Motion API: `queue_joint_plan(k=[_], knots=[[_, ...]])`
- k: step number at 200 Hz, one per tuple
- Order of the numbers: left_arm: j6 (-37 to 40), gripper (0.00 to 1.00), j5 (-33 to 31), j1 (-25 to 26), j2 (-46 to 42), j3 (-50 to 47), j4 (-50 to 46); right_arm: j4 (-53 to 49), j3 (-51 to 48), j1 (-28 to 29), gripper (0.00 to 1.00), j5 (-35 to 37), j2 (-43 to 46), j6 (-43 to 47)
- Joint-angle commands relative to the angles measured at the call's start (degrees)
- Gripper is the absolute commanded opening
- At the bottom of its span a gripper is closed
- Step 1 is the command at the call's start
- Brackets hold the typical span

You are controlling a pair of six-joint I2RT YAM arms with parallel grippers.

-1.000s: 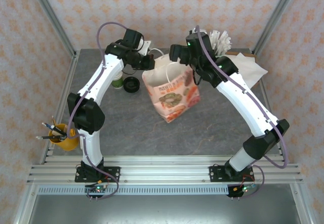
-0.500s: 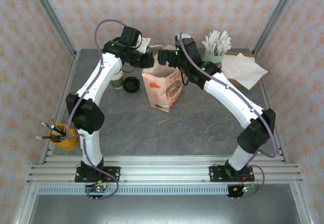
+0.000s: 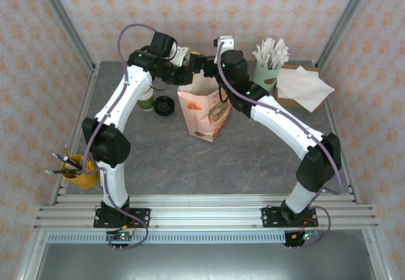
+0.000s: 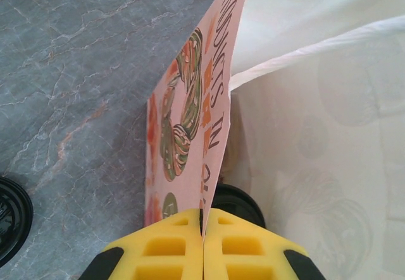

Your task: Pack the takeout coffee

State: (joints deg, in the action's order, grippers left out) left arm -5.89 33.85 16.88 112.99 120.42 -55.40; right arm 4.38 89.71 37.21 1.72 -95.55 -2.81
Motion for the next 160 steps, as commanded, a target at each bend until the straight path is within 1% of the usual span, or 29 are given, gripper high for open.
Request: queue_joint_plan(k=[1,32,68,80,93,108,121,130,137,148,160], knots=[[1.12,0.0,0.34,-0.01,0.26,2.19,-1.7,9.71,-2.77,0.23,0.99,0.87,2.96,3.37],[1.92,0.0,-0.08,-0.01,-0.13,1.75,-2.45,16.25,-3.74,0.06,0.99,4.29,3.79,2.9],[2.71,0.0,0.18,-0.01,-1.0,1.66,-2.4,16.62,-0.32,-0.21,0.99,4.78,-0.05,5.97],[2.74,0.0,1.01,-0.01,-1.11,1.42,-1.95,17.48,0.5,-0.36,0.99,3.83,-1.84,7.12],[1.85,0.0,1.07,-0.01,-1.05,1.39,-0.9,17.85,0.92,-0.39,0.99,0.05,-3.42,9.77],[0.43,0.0,-0.63,-0.01,-0.53,2.1,-0.16,15.33,0.3,-0.39,0.99,-1.8,-3.75,9.22],[-1.23,0.0,-3.1,-0.01,-0.21,3.18,-0.2,10.88,-1.6,-0.52,0.99,-2.77,-2.11,6.72],[-2.76,0.0,-4.81,-0.01,-0.39,3.1,0.42,6.71,-2.98,-0.63,0.99,-1.8,-0.24,2.96],[-3.28,0.0,-4.97,-0.01,-0.65,2.56,1.1,3.1,-4.25,-0.89,1.0,-1.96,1.51,-0.04],[-2.82,0.0,-5.01,-0.01,-0.79,1.68,1.64,-1.5,-6.86,-1.55,1.0,-2.89,4.38,-2.99],[-1.29,0.0,-5.57,-0.01,-0.26,2.21,0.15,-7.02,-8.36,-2.58,1.0,-4.48,7.27,-6.37]])
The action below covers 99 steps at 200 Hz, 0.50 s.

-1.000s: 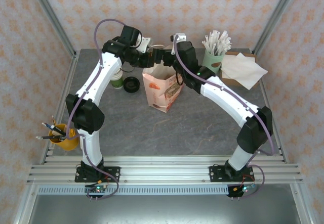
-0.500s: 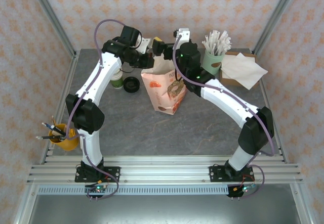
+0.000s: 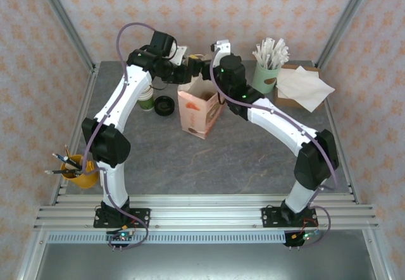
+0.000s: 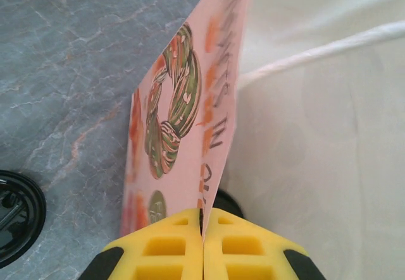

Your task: Pack the takeout coffee

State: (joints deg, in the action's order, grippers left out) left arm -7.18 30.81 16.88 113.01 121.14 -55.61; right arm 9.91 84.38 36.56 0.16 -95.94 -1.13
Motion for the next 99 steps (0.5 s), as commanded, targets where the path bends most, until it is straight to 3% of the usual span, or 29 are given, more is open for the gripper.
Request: queue_joint_plan(k=[1,21,45,80,93,99], knots=[[0.16,0.0,-2.57,-0.01,-0.31,1.52,0.22,-13.03,-3.1,-2.01,1.0,-3.04,7.86,-8.38],[3.17,0.0,-2.44,-0.07,-0.66,1.47,-0.66,-21.21,-3.84,-3.93,1.0,-6.33,11.26,-14.12],[5.97,0.15,-1.91,-0.1,-1.72,1.47,-0.15,-28.06,-2.31,-5.15,1.0,-8.8,12.79,-19.05],[8.65,0.04,0.05,-0.1,-1.67,2.87,-1.02,-25.45,0.12,-5.4,1.0,-11.38,11.78,-22.78],[8.94,0.05,-0.31,-0.1,-1.74,3.2,-1.5,-25.23,1.91,-5.4,1.0,-12.4,10.96,-23.29],[8.94,0.11,-0.1,-0.1,-1.91,3.45,-1.8,-25.21,2.53,-5.43,1.0,-13.36,10.7,-23.12]])
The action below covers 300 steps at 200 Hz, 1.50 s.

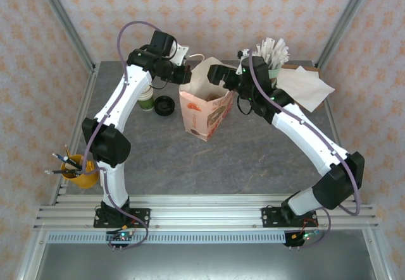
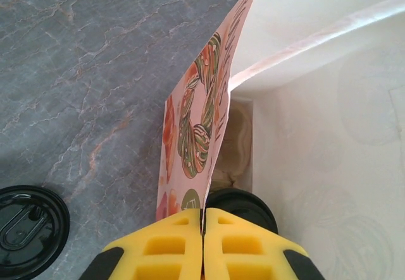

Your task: Pack the takeout coffee

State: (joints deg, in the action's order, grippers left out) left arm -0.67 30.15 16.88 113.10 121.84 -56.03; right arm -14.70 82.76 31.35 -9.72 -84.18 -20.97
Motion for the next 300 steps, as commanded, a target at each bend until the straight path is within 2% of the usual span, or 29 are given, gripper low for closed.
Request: queue_joint_plan(k=[1,13,31,54,76,110,149,168,193,211,223,249,276,300], knots=[[2.47,0.13,0.58,-0.1,-2.04,2.81,-1.42,-0.59,4.24,-0.23,1.0,-3.69,-1.07,-3.19],[2.85,0.37,1.39,-0.1,-2.87,3.18,-1.57,-0.44,4.92,-0.2,1.0,-5.52,-1.72,-1.88],[4.58,0.62,2.28,-0.17,-6.85,1.47,0.02,-4.14,7.42,-0.23,1.0,-5.06,-2.87,-2.1],[8.91,0.76,1.51,-0.48,-12.73,-2.27,1.39,-13.53,13.61,-0.24,1.0,-2.87,-4.69,-4.53],[12.53,0.81,0.99,-1.06,-18.39,-7.12,3.02,-28.44,21.63,-0.24,1.0,-0.17,-7.6,-7.92],[12.54,0.84,2.59,-1.32,-22.9,-15.1,7.64,-44.28,28.32,-0.24,0.99,1.49,-9.52,-10.55],[3.93,0.84,9.94,0.04,-22.3,-21.46,18.88,-45.77,26.61,-0.24,0.99,-0.51,-8.46,-10.92],[5.55,0.84,11.36,3.33,-19.87,-19.99,20.16,-46.06,26.72,-0.24,0.99,-1.01,-8.81,-11.69],[6.82,0.84,14.8,6.06,-15.44,-17.06,19.96,-52.51,30.96,-0.24,0.99,1.29,-10.36,-12.57],[6.67,0.83,12.66,7.6,-12.56,-15.68,20.2,-55.58,32.7,-0.23,0.99,1.18,-10.65,-13.42],[7.17,0.82,11.67,8.37,-10.52,-13.83,19.45,-56.0,32.68,-0.24,0.99,1.06,-10.07,-14.36],[6.56,0.77,13.63,9.02,-8.01,-11.88,20.1,-58.26,32.96,-0.23,0.99,0.74,-9.49,-15.94],[7.46,0.71,10.37,9.81,-6.55,-11.42,18.79,-63.54,34.37,-0.24,0.99,-0.25,-8.95,-16.95],[8.4,0.57,8.97,10.09,-4.83,-9.67,15.95,-66.68,35.13,-0.24,0.99,-1.84,-7.94,-16.9]])
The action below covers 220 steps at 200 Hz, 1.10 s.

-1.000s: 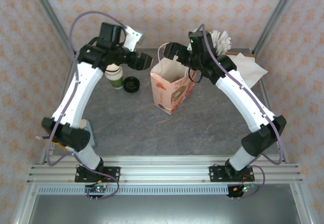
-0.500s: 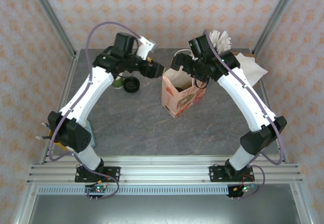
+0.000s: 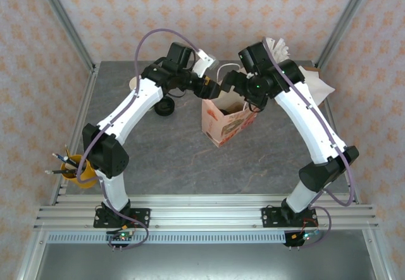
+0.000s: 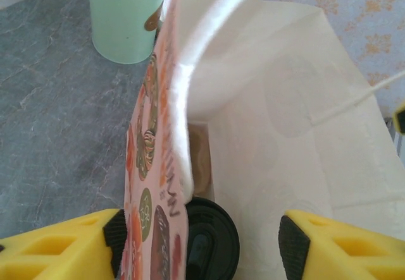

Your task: Pack the takeout coffee

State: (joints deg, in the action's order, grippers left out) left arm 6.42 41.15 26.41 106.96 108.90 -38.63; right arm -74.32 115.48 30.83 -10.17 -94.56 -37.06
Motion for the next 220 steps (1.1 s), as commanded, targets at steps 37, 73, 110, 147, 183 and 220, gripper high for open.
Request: queue_joint_plan(k=[37,73,110,147,183,220], knots=[[-0.14,0.19,-3.19,0.74,2.11,5.42,-2.21,-8.82,2.73,0.3,0.99,-5.52,2.17,-0.84],[-0.17,0.0,-4.73,0.74,2.1,6.59,-2.46,-8.71,2.65,0.29,0.99,-9.22,1.93,-1.52],[-0.97,0.0,-7.64,0.78,2.07,7.2,-2.5,-7.29,-3.9,0.29,0.99,-12.85,2.23,-2.47],[-3.94,0.0,-13.7,0.14,2.01,7.48,-3.26,-3.03,-10.84,0.28,0.99,-17.17,4.02,-2.44],[-6.4,0.0,-17.08,-0.41,1.18,7.31,-4.11,6.93,-15.58,0.55,0.99,-24.81,8.08,-0.31],[-8.19,0.0,-21.5,-1.81,-0.53,6.71,-6.87,6.23,-12.21,-1.44,0.99,-21.77,12.95,5.22]])
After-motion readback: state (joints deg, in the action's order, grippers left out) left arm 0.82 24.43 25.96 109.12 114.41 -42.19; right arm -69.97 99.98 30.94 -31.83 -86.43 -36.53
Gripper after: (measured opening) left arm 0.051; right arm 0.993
